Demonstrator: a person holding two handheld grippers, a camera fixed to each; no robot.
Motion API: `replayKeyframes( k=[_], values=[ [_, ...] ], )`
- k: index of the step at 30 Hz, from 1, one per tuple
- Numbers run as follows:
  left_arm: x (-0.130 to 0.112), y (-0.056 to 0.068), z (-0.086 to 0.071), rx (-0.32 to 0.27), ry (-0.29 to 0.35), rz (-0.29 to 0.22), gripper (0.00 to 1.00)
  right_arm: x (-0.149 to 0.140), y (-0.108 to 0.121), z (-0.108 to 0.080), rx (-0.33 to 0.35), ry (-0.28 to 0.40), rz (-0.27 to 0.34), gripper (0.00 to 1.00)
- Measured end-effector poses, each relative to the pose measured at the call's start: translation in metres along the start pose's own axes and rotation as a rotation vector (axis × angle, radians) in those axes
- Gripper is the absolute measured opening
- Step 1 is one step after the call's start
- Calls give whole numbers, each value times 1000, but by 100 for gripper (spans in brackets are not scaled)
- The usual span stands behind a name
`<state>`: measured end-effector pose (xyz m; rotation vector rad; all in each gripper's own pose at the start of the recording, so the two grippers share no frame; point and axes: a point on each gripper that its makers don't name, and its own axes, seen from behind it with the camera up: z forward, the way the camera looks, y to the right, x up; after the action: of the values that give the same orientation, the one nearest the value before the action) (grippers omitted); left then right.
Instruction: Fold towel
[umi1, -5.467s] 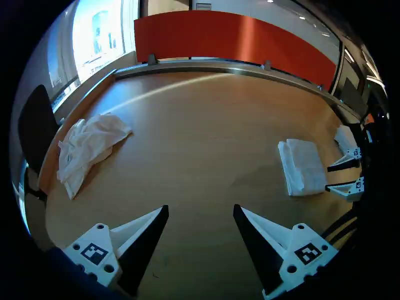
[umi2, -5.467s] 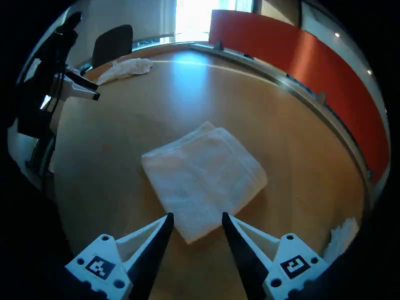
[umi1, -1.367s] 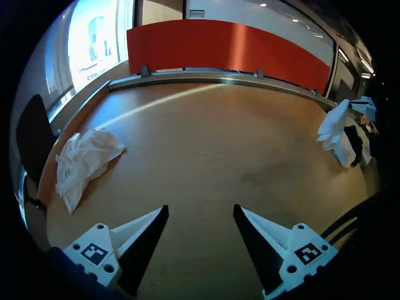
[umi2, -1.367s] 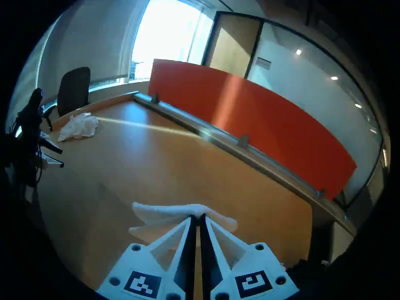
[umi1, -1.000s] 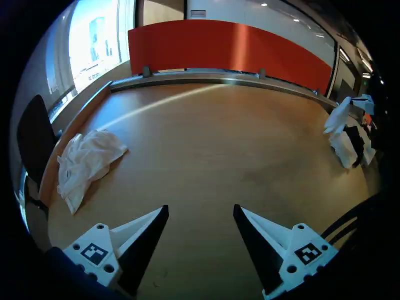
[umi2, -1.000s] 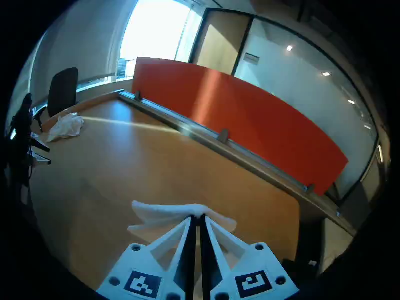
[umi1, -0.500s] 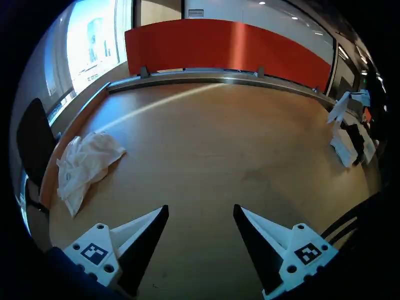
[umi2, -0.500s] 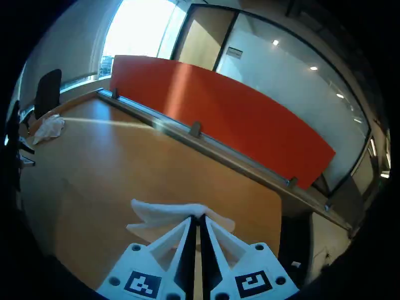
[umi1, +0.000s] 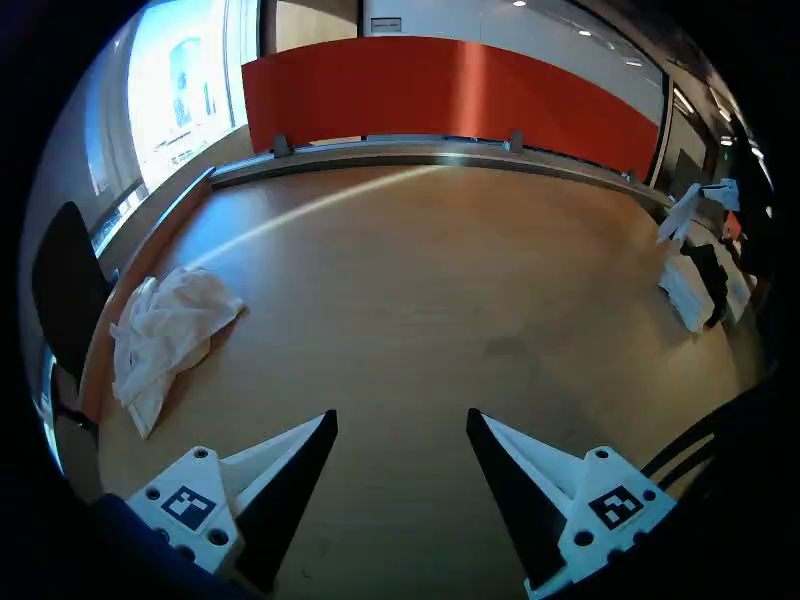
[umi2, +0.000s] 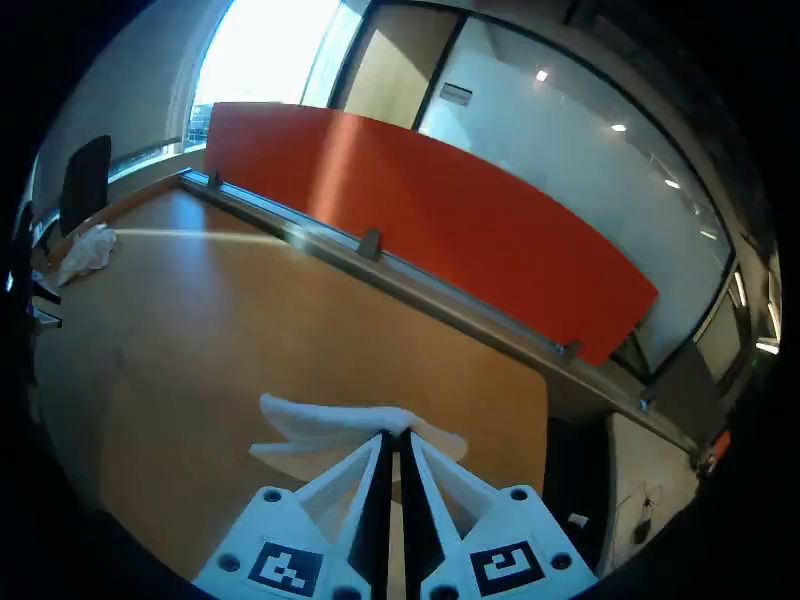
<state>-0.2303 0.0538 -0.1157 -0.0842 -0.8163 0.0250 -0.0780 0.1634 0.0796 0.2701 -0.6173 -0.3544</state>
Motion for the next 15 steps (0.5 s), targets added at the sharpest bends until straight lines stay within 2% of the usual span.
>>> replayKeyframes(
  k=[9,15],
  values=[
    [3,4,-1,-8,6,18,96,-35,12,-19,-31,-41,37,5],
    [3,7,-2,-14,8,22,96,-77,23,-36,-61,-100,59,5]
  ],
)
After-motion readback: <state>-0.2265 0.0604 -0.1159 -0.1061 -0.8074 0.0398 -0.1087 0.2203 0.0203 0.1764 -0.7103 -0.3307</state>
